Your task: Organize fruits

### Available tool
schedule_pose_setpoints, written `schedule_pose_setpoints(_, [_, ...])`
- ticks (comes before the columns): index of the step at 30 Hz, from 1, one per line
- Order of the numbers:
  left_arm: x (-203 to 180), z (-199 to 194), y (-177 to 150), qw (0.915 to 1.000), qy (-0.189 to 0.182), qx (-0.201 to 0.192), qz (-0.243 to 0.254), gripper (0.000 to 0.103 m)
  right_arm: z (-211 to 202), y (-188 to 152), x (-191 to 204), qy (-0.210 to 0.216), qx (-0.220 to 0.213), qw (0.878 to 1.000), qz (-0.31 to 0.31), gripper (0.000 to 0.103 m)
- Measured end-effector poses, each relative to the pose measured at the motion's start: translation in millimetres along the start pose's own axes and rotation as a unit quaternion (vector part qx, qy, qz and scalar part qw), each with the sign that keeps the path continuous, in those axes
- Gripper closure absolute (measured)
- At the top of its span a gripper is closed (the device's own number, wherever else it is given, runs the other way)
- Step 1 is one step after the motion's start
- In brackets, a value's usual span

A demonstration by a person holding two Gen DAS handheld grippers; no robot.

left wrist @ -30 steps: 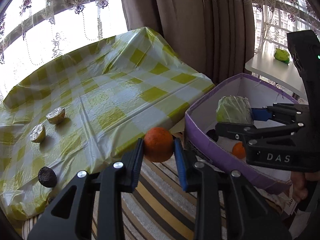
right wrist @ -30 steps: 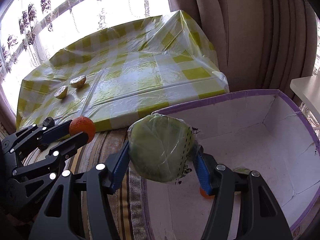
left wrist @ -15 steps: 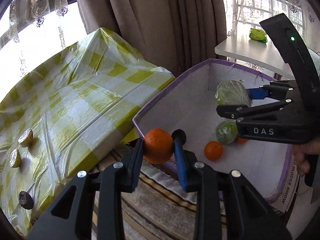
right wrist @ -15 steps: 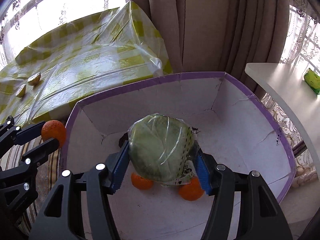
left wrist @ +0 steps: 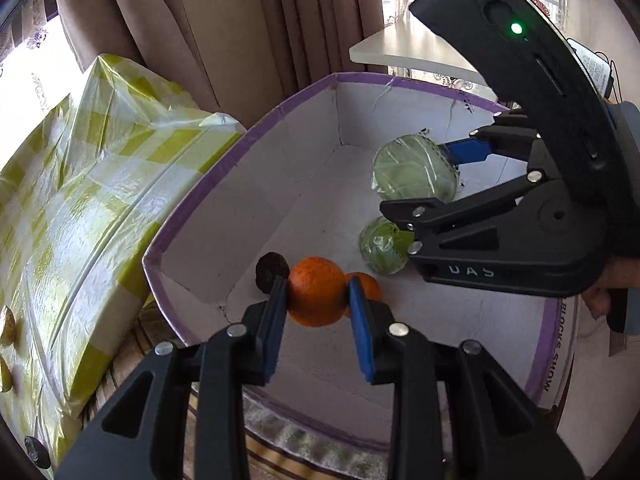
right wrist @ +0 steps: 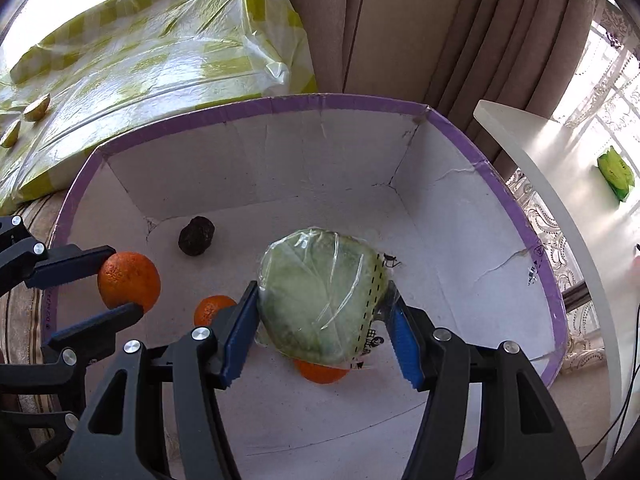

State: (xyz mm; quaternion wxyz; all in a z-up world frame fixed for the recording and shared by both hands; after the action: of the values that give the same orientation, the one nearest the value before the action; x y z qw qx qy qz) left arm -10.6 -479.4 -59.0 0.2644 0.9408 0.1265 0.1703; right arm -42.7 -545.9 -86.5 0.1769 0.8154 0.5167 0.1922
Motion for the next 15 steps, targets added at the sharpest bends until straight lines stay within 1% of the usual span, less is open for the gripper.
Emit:
schedule_pose_setpoints(3, [-6.3,15.9,-1.1,0.9994,-0.021,0.025,0.007,0.072,9.6,-9.2,-3.4,-0.006,0.019,1.0,-0.007,0.044])
schedule_pose_setpoints(7, [-14.4,33.8,-5.6,0.9971,-0.041,0.061,0.021,0.072,15.0,-12.1,-5.0,-0.007,0.028,1.0,-0.007,0.044])
schedule_pose_setpoints(10, [-20.8,42.1,-8.8,0.9951,-0.043,0.081,0.037,0.072,23.1,-14.3,-3.6,-0.021,0.041,0.999,-0.015,0.044])
schedule_pose_setpoints(15, [-24.7,50.8,-13.5,0.9925,-0.04,0.103,0.052,0.072,27.2,-13.5,-1.6,-0.025,0.05,0.998,-0.023,0.043])
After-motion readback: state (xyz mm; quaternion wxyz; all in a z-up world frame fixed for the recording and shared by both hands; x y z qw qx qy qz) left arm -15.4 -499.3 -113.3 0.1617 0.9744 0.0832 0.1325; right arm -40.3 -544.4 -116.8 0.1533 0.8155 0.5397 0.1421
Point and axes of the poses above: each gripper's, at about its wrist camera, not at the fingertips, and z roughly the way its jaws point, x to its left, y to its top, the point moved 7 cm from there along z, roughly the way its jaws point, and after that the axes turned 12 degrees about z, right-handed, at the moved point
